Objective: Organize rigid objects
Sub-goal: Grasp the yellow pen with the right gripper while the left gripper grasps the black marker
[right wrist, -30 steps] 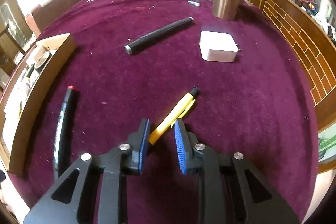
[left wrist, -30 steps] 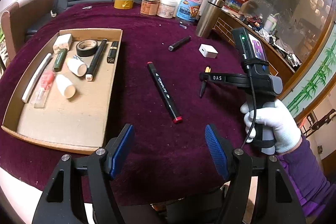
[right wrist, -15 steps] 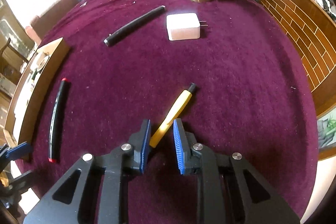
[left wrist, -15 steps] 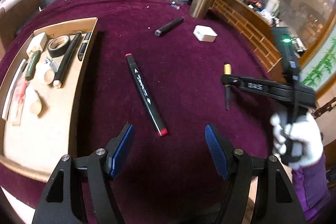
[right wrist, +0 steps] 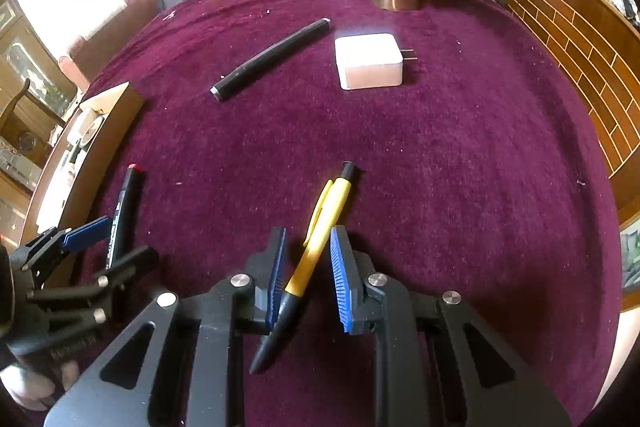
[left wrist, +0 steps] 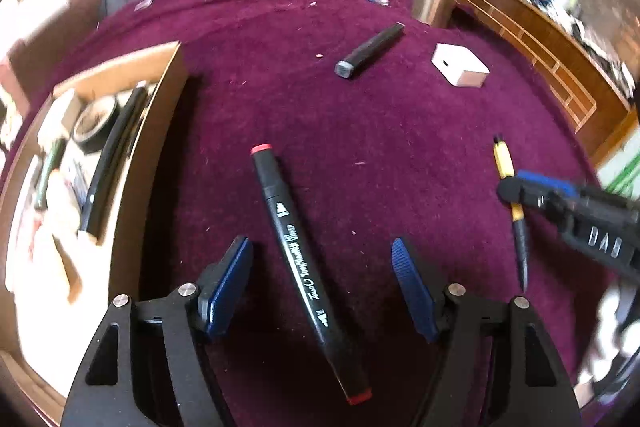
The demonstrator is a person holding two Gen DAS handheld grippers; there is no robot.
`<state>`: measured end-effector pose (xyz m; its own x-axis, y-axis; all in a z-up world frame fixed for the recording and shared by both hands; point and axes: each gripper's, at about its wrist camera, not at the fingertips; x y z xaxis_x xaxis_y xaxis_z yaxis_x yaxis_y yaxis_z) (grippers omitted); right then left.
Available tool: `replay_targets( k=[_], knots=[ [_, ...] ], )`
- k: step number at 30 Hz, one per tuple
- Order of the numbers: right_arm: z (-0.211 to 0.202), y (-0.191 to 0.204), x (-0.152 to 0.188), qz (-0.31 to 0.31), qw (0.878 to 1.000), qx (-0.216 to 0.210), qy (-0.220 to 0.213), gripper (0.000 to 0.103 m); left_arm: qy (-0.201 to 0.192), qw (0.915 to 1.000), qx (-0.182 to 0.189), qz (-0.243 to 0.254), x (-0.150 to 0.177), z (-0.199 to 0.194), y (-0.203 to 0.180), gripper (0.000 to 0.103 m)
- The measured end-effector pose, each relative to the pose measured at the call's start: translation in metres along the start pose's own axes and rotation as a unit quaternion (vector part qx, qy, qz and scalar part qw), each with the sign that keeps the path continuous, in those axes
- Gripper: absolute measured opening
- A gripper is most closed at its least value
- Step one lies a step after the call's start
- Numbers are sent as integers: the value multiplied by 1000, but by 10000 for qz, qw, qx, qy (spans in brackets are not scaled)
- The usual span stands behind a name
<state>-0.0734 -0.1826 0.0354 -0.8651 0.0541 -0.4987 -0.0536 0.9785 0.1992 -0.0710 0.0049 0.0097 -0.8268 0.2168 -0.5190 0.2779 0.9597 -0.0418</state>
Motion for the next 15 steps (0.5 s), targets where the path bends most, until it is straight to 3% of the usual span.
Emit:
replay_targets(
  k=[2, 3, 5, 8, 10, 11, 14, 15],
  knots=[
    [0, 1, 0, -36, 10000, 29, -39, 19, -149, 9997, 59, 203, 5, -5, -5, 37],
    [0, 2, 1, -49, 10000, 40, -52, 19, -172, 9994, 63, 287, 7, -7, -6, 19],
    [1, 4, 1, -95, 9999, 110, -79, 20, -157, 9993, 220, 250, 9, -9, -4, 17],
    [2, 11, 4, -200, 9991, 326, -174, 22, -213, 9990, 94, 376, 7, -5, -9, 20],
    [3, 18, 7, -326, 9979, 501, -259, 22, -344, 9978, 16, 574, 7, -4, -20, 38],
    [3, 20, 8, -390, 9973, 563, -263, 23, -407, 9970, -50, 655, 8, -3, -25, 38],
    [3, 23, 9, -459, 9968, 619, -218, 24, -365, 9975, 81, 593, 4, -3, -22, 36],
    [2, 23, 10, -478, 9966, 641, -215, 22, -378, 9975, 111, 589, 4, -4, -19, 23]
  ],
)
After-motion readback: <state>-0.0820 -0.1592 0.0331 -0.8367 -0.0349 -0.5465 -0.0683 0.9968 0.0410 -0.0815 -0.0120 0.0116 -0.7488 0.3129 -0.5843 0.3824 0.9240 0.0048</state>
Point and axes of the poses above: each gripper's, at about its wrist camera, not at the fingertips, and z roughly the way its jaws point, y to its left, x to its underside
